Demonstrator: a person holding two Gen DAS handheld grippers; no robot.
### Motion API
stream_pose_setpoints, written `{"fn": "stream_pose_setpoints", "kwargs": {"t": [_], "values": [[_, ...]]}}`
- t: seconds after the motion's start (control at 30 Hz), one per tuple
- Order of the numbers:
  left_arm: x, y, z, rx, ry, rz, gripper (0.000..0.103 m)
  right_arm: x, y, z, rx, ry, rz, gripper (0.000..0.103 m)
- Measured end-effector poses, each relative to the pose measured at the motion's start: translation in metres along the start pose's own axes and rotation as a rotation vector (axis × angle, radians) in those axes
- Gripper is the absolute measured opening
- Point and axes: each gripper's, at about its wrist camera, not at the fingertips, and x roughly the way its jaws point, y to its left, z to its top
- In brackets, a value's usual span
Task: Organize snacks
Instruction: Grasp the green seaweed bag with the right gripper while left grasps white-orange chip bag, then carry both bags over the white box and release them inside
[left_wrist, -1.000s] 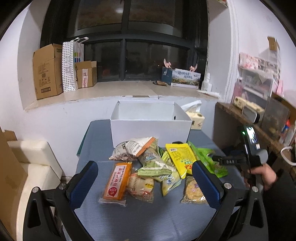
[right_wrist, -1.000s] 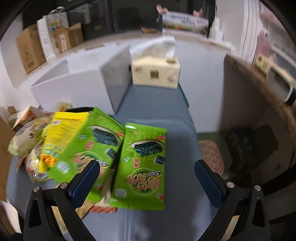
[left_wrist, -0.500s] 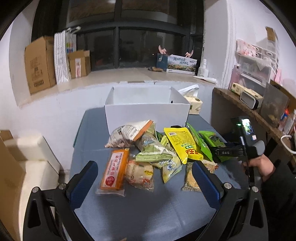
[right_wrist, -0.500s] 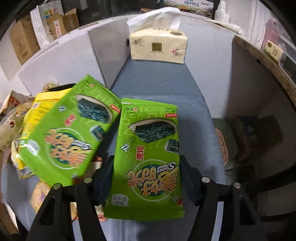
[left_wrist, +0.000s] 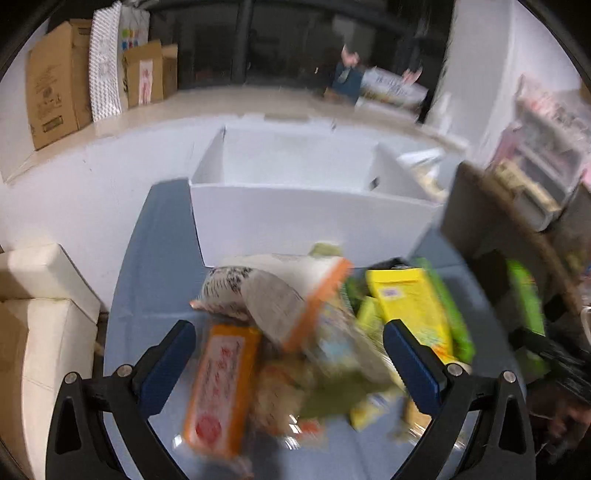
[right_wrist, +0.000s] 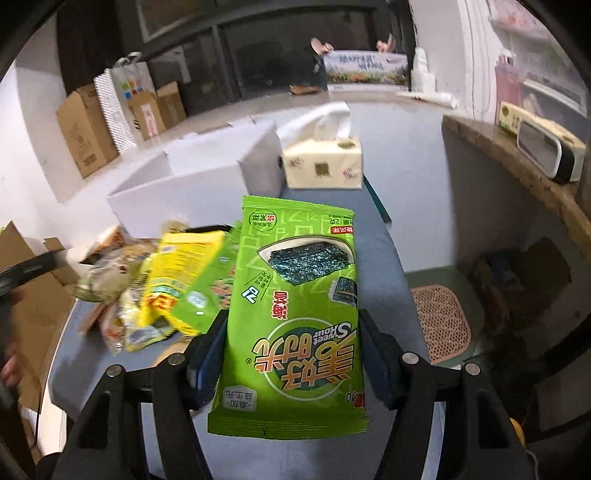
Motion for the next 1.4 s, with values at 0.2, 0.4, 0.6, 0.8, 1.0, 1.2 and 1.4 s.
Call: {"fn": "stream_pose_setpoints", "kwargs": {"t": [0.2, 0.4, 0.6, 0.8, 1.0, 1.2, 1.4], "values": [[0.061, 0.008, 0.025, -0.022, 0.078, 0.095, 0.095, -0.001, 0.022, 0.003, -0.043, -0.011, 0.026, 0.07], [0.042, 0.024, 0.024, -0.045, 0.001, 0.047, 0.042, -0.001, 0.027, -0.003, -0.058, -0.007, 0.044, 0.071], [-0.034, 0.041, 0.006, -0.088, -0.16, -0.086, 0.042, -0.007, 0.039, 0.0, -0.078, -0.033, 0.073, 0.071], [-0.088, 0.031, 0.01, -0.06, -0.321, -0.158, 0.042, -0.011, 0.058, 0.013, -0.097, -0.079, 0.132, 0.071], [-0.078, 0.017, 0.06, 0.048, -0.37, -0.151, 0.042, 0.015, 0.078, 0.071, -0.105, -0.1, 0.172, 0.071], [-0.02, 0.008, 0.13, 0.131, -0.338, -0.129, 0.042, 0.073, 0.096, 0.163, -0.084, -0.104, 0.138, 0.071], [0.027, 0.016, 0.166, 0.128, -0.294, -0.128, 0.044, 0.148, 0.096, 0.226, -0.052, -0.027, 0.114, 0.071]]}}
